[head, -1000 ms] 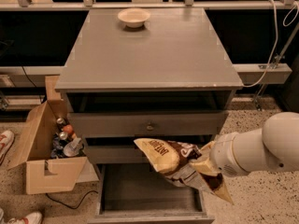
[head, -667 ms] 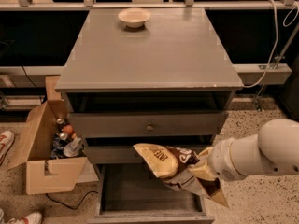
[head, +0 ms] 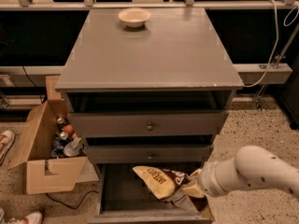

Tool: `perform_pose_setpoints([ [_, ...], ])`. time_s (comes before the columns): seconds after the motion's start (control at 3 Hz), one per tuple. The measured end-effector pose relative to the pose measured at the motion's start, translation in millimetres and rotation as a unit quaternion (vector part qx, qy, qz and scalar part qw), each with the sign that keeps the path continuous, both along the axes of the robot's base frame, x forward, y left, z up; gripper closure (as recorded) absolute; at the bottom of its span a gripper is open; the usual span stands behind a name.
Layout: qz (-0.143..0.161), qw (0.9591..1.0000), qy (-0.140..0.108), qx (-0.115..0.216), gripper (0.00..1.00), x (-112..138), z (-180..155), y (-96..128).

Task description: Place brown chip bag into bottom drawer

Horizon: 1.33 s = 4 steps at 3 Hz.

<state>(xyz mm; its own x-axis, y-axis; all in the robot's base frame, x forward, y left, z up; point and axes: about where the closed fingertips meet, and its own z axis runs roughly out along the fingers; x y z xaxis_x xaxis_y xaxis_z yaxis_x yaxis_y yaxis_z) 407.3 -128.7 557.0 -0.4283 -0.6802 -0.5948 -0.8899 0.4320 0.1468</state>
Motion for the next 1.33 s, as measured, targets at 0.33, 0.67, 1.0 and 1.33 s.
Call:
perform_pose_setpoints([
  [0.33, -0.025, 0.9992, 0.031, 0.009, 1.0, 9.0, -83.2, 17.5],
  [0.67, -0.066, 0.9972, 0.027, 0.024, 1.0, 28.8, -127.6, 27.6],
  [1.0, -0.099, 0.9941, 0.022, 0.038, 1.0, 51.4, -167.6, 37.2],
  [1.33, -0.114, 0.992, 0.024, 0.048, 1.0, 67.5, -203.6, 49.3],
])
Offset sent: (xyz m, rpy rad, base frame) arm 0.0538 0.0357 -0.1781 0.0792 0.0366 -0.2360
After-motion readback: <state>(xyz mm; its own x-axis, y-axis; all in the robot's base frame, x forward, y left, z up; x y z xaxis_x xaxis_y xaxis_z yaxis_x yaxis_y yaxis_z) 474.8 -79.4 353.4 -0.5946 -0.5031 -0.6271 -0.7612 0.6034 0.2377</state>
